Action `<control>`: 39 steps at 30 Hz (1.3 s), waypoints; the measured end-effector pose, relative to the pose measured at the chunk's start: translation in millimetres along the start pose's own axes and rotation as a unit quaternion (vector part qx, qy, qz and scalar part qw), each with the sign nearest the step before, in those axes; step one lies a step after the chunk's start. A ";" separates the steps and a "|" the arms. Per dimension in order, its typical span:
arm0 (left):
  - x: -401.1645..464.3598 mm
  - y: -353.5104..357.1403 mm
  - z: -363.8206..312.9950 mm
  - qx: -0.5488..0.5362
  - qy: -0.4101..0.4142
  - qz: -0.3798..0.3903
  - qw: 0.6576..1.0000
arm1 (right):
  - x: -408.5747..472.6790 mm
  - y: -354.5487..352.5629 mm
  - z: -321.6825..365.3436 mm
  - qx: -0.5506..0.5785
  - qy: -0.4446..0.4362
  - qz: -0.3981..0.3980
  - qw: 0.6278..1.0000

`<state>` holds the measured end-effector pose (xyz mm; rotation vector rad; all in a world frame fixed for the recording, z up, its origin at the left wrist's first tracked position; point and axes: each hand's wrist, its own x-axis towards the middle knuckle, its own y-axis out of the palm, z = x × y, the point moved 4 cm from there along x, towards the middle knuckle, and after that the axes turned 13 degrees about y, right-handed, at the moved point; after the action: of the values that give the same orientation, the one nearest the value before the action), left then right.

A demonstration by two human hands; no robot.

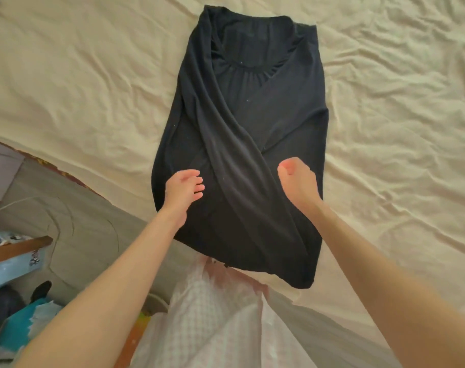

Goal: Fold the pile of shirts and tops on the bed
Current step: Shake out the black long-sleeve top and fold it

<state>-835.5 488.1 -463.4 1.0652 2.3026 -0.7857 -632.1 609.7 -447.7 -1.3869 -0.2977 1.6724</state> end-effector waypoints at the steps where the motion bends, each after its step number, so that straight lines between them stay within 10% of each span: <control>1: 18.9 -8.2 -12.3 -0.019 0.010 -0.024 0.999 | 13.7 2.8 24.0 -0.004 -0.018 0.003 1.000; 8: 133.3 -14.3 -65.2 0.327 0.290 -0.013 0.899 | 105.0 31.5 163.6 0.071 -0.047 0.033 0.996; 14: 180.1 4.9 -71.6 0.485 0.357 0.071 0.796 | 154.9 60.8 222.5 0.080 -0.037 0.029 0.996; 24: 211.9 -44.1 -71.2 0.219 0.297 0.020 0.929 | 197.7 75.6 265.3 0.333 0.144 0.173 0.916; 33: 230.8 -28.8 -81.1 0.336 0.284 0.110 0.891 | 231.8 62.2 307.3 0.274 0.091 0.127 0.949; 39: 247.0 -41.9 -77.6 0.217 0.213 0.133 0.943 | 230.0 64.2 287.1 0.337 0.130 0.110 0.926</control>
<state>-1026.4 645.6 -550.4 1.8598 2.2949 -1.0617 -902.5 848.4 -544.4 -1.1073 0.5641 1.5269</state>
